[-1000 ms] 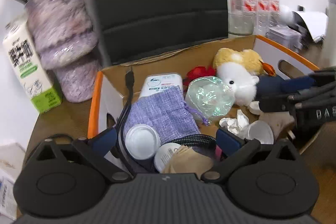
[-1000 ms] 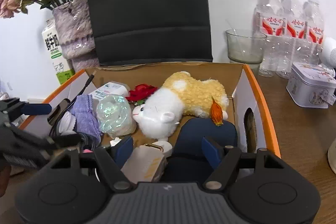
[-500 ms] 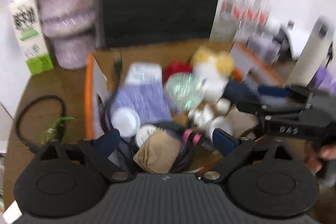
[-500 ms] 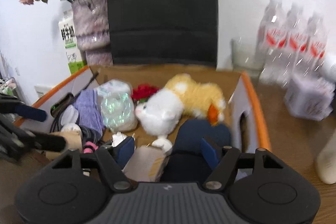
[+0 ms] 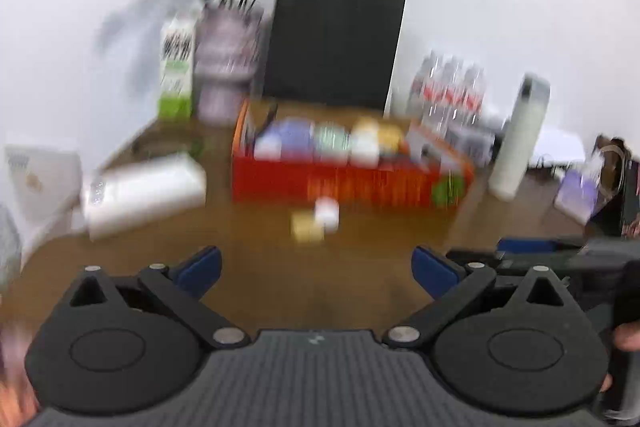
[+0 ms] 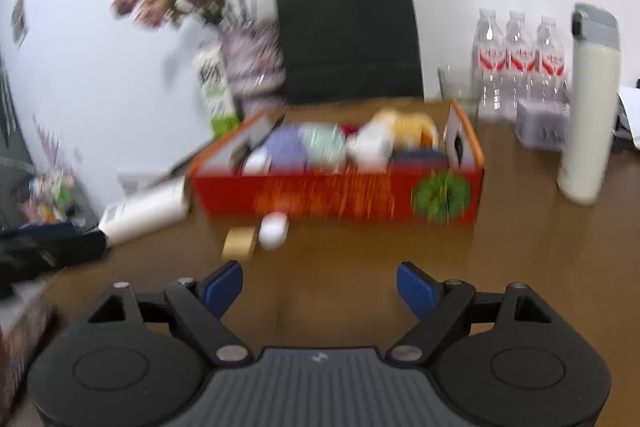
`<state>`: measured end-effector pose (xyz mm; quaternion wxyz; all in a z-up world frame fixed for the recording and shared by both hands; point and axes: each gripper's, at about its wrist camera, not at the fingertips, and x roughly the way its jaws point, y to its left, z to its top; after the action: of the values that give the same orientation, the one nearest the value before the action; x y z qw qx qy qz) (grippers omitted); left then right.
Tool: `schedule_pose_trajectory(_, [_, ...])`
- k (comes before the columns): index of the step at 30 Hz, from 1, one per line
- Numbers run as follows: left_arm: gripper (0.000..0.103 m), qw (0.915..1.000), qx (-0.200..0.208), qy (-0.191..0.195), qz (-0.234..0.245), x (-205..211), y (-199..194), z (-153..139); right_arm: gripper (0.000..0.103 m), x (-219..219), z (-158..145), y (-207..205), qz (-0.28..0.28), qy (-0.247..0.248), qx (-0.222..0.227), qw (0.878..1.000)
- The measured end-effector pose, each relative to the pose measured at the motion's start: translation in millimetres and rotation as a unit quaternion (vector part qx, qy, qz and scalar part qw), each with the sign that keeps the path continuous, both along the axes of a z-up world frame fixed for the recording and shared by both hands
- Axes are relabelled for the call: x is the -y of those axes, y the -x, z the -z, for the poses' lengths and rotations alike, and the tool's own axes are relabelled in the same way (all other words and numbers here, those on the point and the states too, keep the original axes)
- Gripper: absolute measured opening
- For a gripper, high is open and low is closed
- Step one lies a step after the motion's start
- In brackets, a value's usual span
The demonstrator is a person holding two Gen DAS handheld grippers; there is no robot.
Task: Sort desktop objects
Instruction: 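Withdraw both open tools from the box back toward the table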
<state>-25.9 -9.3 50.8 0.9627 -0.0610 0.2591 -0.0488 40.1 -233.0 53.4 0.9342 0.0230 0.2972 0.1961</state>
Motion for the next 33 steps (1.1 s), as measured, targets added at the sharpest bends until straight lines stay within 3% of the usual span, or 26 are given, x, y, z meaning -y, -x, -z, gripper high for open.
schedule_pose_trajectory(5, [0.103, 0.9994, -0.035, -0.005, -0.002, 9, 31, 37, 0.082, 4, 31, 61, -0.004, -0.013, -0.029, 0.999])
schedule_pose_trajectory(8, [0.103, 0.9996, -0.024, -0.001, -0.014, 8, 44, 37, 0.082, 4, 32, 85, 0.006, 0.007, 0.002, 1.0])
schedule_pose_trajectory(10, [0.103, 0.9997, -0.015, 0.005, -0.02, 5, 50, 37, 0.089, 9, 30, 88, 0.007, -0.008, 0.009, 1.0])
schedule_pose_trajectory(12, [0.103, 0.9994, -0.022, 0.014, -0.024, 3, 47, 41, 0.089, 15, 34, 87, 0.008, -0.035, -0.008, 0.999])
schedule_pose_trajectory(15, [0.103, 0.9979, -0.041, 0.031, -0.039, -1, 44, 45, 0.089, 13, 35, 88, 0.01, -0.024, -0.002, 1.0])
schedule_pose_trajectory(18, [0.103, 0.9975, -0.032, 0.041, -0.049, -4, 48, 45, 0.089, 9, 35, 97, 0.029, -0.01, 0.029, 0.999])
schedule_pose_trajectory(23, [0.103, 0.9974, -0.042, 0.019, -0.055, 3, 45, 45, 0.089, 5, 35, 100, 0.013, 0.006, 0.044, 0.999])
schedule_pose_trajectory(33, [0.103, 0.9971, -0.058, -0.002, -0.049, 9, 39, 46, 0.089, 22, 37, 86, 0.026, -0.056, 0.001, 0.998])
